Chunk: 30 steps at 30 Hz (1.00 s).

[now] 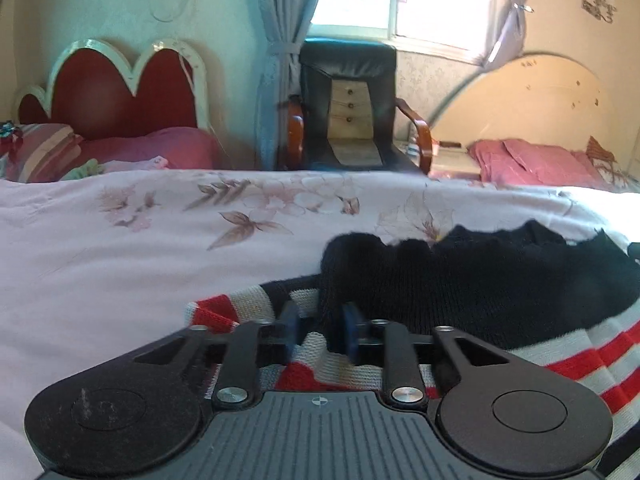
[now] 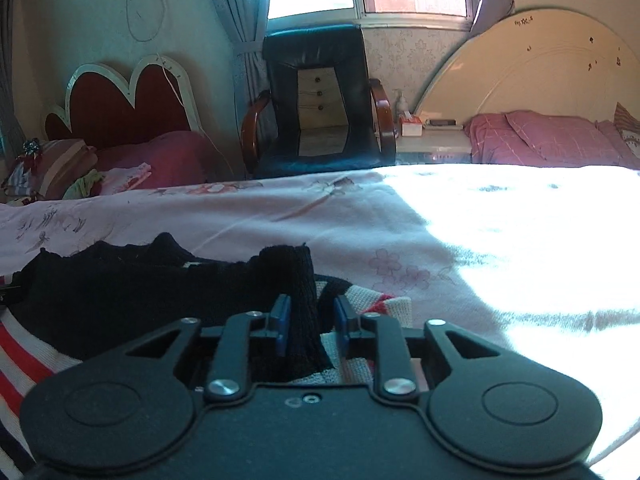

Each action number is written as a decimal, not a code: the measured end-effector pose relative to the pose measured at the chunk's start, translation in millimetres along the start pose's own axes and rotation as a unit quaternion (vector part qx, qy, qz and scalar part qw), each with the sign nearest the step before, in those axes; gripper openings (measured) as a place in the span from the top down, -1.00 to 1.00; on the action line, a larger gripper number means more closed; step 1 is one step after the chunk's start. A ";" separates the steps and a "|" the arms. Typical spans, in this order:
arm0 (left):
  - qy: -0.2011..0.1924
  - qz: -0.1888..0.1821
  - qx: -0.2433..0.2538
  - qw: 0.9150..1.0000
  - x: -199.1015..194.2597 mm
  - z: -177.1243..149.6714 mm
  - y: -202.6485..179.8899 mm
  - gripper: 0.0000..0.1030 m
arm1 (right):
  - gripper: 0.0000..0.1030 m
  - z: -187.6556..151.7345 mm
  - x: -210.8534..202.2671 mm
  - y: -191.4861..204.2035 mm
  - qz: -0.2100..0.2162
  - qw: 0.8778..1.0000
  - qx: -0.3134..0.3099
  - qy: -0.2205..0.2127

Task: Fold small clothes
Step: 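Open both grippers and smooth the folded sweater flat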

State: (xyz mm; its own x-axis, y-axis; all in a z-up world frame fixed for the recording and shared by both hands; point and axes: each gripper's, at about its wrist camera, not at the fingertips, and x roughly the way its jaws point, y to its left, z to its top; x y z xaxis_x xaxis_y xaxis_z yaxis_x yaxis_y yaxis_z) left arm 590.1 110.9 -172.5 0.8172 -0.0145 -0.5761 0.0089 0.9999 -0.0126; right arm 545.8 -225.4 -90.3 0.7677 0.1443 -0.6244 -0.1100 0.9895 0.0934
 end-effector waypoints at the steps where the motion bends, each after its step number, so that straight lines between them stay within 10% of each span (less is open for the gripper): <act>1: -0.029 -0.002 -0.009 1.000 -10.7 2.6 -3.3 -0.36 | 0.23 0.4 -9.0 7.1 0.012 1.000 -0.016 -0.018; 5: -0.043 -0.080 0.008 0.996 -7.4 28.4 -48.3 -0.38 | 0.30 4.5 -2.8 54.8 0.088 0.994 -0.070 -0.010; 9: 0.037 -0.135 0.013 0.990 29.5 29.6 -87.2 -0.38 | 0.30 -0.4 24.9 108.9 0.105 0.986 -0.126 0.014; 15: 0.039 -0.092 0.048 0.994 26.5 -1.3 -73.2 -0.38 | 0.21 -8.5 28.5 114.8 0.090 0.980 -0.175 0.038; 21: 0.014 -0.056 0.014 0.998 1.8 -20.4 -4.6 -0.37 | 0.04 -16.3 1.6 23.6 0.002 0.989 -0.142 0.033; 24: 0.017 -0.027 0.032 0.999 0.7 -13.6 -21.9 -0.37 | -0.07 -19.8 -1.3 4.7 0.013 0.995 -0.094 0.032; 26: -0.004 -0.049 0.045 0.998 -15.0 -10.8 -42.4 -0.38 | 0.31 -18.9 -15.6 22.1 -0.007 0.995 -0.100 0.009; 30: -0.016 -0.095 0.088 0.991 -35.1 -19.1 -95.6 -0.38 | 0.33 -34.6 -46.7 74.2 0.042 0.987 -0.151 -0.026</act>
State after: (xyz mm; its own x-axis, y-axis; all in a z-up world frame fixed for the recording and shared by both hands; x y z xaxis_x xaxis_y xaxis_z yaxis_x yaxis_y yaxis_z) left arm 549.5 15.8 -166.7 0.8086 -0.2047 -0.5516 0.2622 0.9647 0.0264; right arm 479.9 -158.6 -81.1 0.7786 0.2343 -0.5821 -0.3522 0.9309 -0.0964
